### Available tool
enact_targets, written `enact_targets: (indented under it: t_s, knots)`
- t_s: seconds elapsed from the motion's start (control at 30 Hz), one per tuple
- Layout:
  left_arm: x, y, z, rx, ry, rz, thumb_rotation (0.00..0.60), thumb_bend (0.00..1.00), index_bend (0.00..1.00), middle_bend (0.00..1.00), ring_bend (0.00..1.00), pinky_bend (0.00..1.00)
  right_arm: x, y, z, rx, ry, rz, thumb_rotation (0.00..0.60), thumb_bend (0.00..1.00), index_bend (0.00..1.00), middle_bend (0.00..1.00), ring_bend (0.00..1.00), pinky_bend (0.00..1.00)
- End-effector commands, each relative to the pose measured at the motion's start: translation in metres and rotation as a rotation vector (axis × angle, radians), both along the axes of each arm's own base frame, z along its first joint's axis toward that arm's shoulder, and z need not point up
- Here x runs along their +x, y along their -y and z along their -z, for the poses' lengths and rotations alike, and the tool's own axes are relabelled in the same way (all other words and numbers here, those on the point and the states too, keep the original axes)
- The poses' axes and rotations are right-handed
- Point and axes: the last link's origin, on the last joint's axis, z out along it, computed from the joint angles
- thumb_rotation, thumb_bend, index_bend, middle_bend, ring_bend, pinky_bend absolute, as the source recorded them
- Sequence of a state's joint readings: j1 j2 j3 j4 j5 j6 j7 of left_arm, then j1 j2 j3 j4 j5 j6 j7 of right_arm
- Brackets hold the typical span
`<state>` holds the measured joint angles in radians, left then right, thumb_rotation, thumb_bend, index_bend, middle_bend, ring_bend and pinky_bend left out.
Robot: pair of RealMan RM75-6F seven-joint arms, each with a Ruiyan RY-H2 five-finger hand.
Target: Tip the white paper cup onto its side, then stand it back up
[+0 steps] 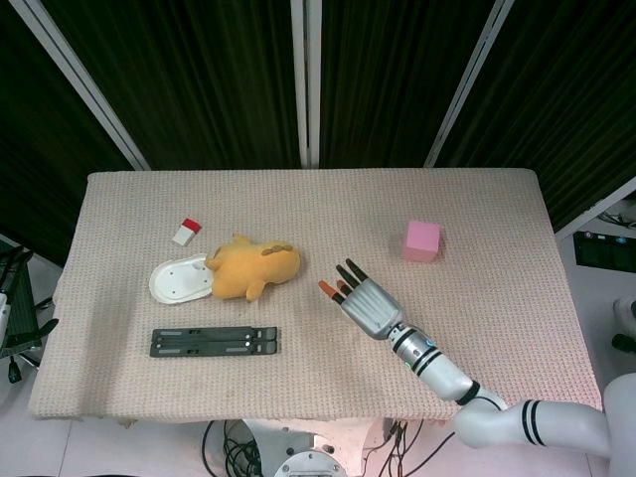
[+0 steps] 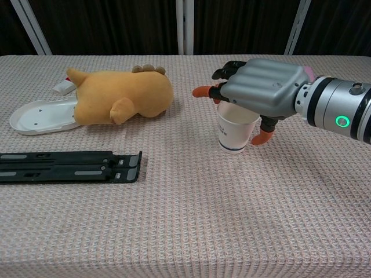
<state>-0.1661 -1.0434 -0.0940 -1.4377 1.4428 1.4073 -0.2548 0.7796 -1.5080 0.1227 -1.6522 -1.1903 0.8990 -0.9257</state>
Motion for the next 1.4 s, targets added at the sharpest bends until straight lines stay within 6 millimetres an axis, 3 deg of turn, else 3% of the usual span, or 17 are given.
enact_targets:
  t_s: [0.03,0.27,0.4,0.5,0.63,0.73,0.93,1.0,1.17,1.3,1.4]
  knots:
    - [0.0,0.0,0.0,0.0,0.0,-0.001,0.6,0.15,0.03,0.0,0.0,0.0,-0.001,-0.001,0.0,-0.017,0.0,-0.011,0.6,0.07,0.0,0.37,0.0,0.0]
    - [0.0,0.0,0.0,-0.002,-0.001,-0.001,0.6,0.15,0.03,0.0,0.0,0.0,-0.009,0.001,-0.011,-0.03,0.073,0.028,0.6,0.1,0.0,0.46,0.04,0.0]
    - [-0.001,0.001,0.0,0.001,-0.001,-0.003,0.6,0.15,0.03,0.0,0.0,0.0,-0.026,0.004,-0.027,0.0,0.294,0.181,0.6,0.1,0.0,0.47,0.06,0.0]
    - [-0.001,0.001,0.001,-0.002,-0.003,-0.006,0.6,0.15,0.03,0.0,0.0,0.0,-0.05,0.006,-0.041,0.024,0.564,0.326,0.6,0.12,0.0,0.47,0.07,0.0]
    - [0.0,0.0,0.003,-0.009,-0.009,-0.006,0.6,0.15,0.03,0.0,0.0,0.0,-0.087,0.003,-0.044,0.077,0.853,0.504,0.6,0.12,0.0,0.47,0.07,0.0]
    - [0.0,0.0,0.006,-0.014,-0.014,-0.008,0.6,0.15,0.03,0.0,0.0,0.0,-0.115,0.003,-0.041,0.127,0.949,0.646,0.6,0.12,0.0,0.46,0.07,0.0]
    - [0.001,-0.001,0.008,-0.019,-0.022,-0.01,0.6,0.15,0.03,0.0,0.0,0.0,-0.138,0.001,-0.042,0.233,0.988,0.764,0.6,0.06,0.0,0.38,0.02,0.0]
    - [0.001,-0.001,0.009,-0.021,-0.023,-0.011,0.6,0.15,0.03,0.0,0.0,0.0,-0.141,-0.001,-0.042,0.283,0.991,0.793,0.6,0.01,0.0,0.26,0.0,0.0]
    - [0.0,-0.001,0.008,-0.02,-0.021,-0.014,0.6,0.15,0.03,0.0,0.0,0.0,-0.148,0.0,-0.047,0.332,0.961,0.794,0.6,0.0,0.0,0.03,0.0,0.0]
    - [0.0,-0.001,0.007,-0.019,-0.017,-0.012,0.6,0.15,0.03,0.0,0.0,0.0,-0.145,0.001,-0.055,0.304,0.934,0.716,0.6,0.0,0.0,0.0,0.0,0.0]
    - [0.0,-0.001,0.007,-0.018,-0.016,-0.011,0.6,0.15,0.03,0.0,0.0,0.0,-0.135,-0.001,-0.066,0.24,0.793,0.551,0.6,0.0,0.0,0.0,0.0,0.0]
